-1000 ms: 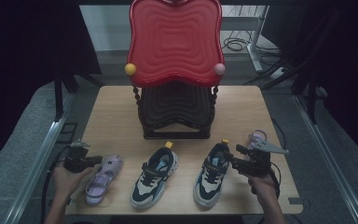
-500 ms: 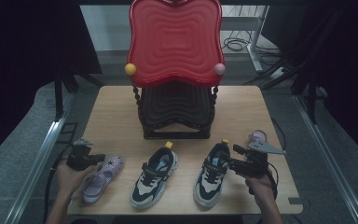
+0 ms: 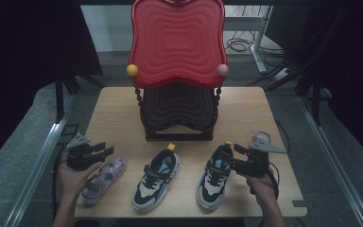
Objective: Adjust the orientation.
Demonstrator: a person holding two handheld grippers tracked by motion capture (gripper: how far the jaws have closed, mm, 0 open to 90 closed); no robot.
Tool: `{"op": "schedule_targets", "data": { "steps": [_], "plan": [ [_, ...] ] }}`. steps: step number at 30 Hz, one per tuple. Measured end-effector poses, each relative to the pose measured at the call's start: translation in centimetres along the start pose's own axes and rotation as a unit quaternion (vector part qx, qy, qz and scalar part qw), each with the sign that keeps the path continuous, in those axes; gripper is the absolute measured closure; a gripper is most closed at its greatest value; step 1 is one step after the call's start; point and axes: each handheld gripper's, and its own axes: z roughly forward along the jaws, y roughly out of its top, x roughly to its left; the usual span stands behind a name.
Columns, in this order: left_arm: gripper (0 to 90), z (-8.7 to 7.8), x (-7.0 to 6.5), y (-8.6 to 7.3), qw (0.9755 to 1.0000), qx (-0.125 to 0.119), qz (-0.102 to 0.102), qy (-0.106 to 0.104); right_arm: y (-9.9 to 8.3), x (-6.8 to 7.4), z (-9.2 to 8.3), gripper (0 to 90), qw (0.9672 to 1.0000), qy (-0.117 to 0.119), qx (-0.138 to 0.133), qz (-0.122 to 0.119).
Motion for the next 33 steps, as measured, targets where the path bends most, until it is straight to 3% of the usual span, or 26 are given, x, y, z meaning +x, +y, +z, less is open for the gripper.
{"op": "schedule_targets", "data": {
  "steps": [5,12,15,19,22,28,33],
  "plan": [
    [48.8,-0.4,-0.6,0.6,0.9996,-0.021,-0.010,-0.013,0.5,0.4,0.7,33.2,1.0000,0.002,-0.003,-0.004],
    [47.9,-1.6,-1.4,0.4,0.9981,-0.042,-0.020,-0.040,0.6,1.3,1.5,35.4,0.9990,-0.008,0.007,-0.044],
    [47.8,-1.8,-1.8,0.3,0.9982,-0.036,-0.017,-0.044,0.2,1.5,1.1,35.4,0.9982,-0.011,0.006,-0.058],
    [47.2,-1.7,-2.2,0.0,0.9980,-0.034,-0.018,-0.049,-0.3,1.2,0.1,35.4,0.9985,-0.018,-0.003,-0.051],
    [46.9,-1.7,-2.5,-0.3,0.9990,-0.024,-0.007,-0.036,-0.5,0.9,-0.3,35.4,0.9987,-0.023,-0.007,-0.045],
    [45.6,-2.1,-2.8,-1.1,0.9992,-0.021,-0.009,-0.033,-1.1,0.1,-1.1,35.4,0.9989,-0.031,-0.014,-0.032],
    [45.6,-2.3,-2.5,-1.4,0.9992,-0.019,-0.009,-0.034,-1.6,-0.4,-1.5,36.4,0.9983,-0.045,0.000,-0.036]
  ]
}}
